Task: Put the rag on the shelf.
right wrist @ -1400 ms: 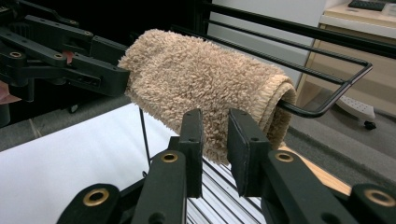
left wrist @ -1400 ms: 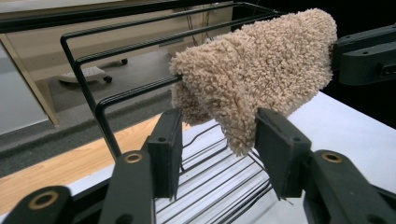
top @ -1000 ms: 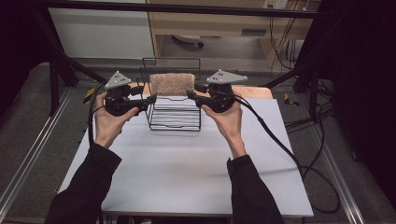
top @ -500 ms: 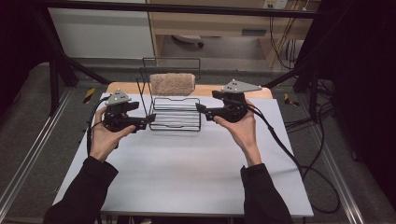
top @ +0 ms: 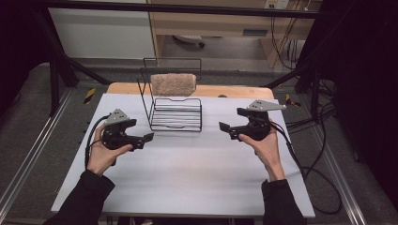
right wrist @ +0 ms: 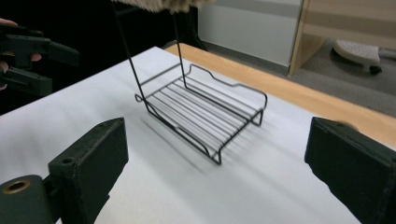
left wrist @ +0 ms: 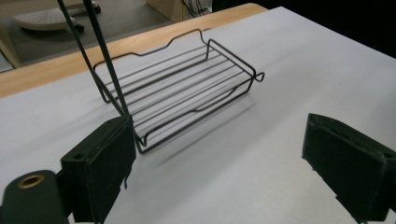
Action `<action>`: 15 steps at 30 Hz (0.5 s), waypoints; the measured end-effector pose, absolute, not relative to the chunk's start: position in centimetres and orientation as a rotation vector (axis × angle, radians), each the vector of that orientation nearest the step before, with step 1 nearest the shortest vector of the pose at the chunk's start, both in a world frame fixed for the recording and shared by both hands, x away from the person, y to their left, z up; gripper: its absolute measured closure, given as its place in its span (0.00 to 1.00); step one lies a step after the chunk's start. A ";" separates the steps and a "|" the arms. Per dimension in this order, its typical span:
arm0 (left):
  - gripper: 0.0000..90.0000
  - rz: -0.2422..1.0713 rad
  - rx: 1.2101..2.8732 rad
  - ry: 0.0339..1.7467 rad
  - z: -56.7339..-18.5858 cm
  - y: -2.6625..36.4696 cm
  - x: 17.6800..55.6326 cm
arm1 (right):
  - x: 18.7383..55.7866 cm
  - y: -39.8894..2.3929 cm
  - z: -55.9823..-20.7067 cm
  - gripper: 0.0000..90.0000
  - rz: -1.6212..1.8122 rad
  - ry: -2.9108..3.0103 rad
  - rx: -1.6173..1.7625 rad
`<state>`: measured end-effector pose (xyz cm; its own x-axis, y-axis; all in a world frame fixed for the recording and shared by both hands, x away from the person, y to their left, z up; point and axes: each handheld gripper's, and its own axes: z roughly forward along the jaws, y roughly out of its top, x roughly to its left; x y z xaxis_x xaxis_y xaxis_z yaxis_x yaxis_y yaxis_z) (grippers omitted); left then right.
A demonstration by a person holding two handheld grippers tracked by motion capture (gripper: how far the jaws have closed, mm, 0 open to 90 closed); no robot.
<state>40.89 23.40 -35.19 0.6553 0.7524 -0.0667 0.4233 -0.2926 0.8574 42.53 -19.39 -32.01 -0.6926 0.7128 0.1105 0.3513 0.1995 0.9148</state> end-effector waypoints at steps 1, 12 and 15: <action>0.09 0.437 1.929 0.926 -35.5 23.5 40.8 | 42.4 -19.8 -32.4 0.07 1.489 2.145 1.009; 0.08 0.409 1.963 0.962 -39.2 25.0 39.6 | 40.7 -22.9 -37.5 0.03 1.434 2.196 1.099; 0.08 0.395 1.966 0.951 -39.9 25.4 39.1 | 40.2 -23.7 -38.7 0.02 1.432 2.209 1.118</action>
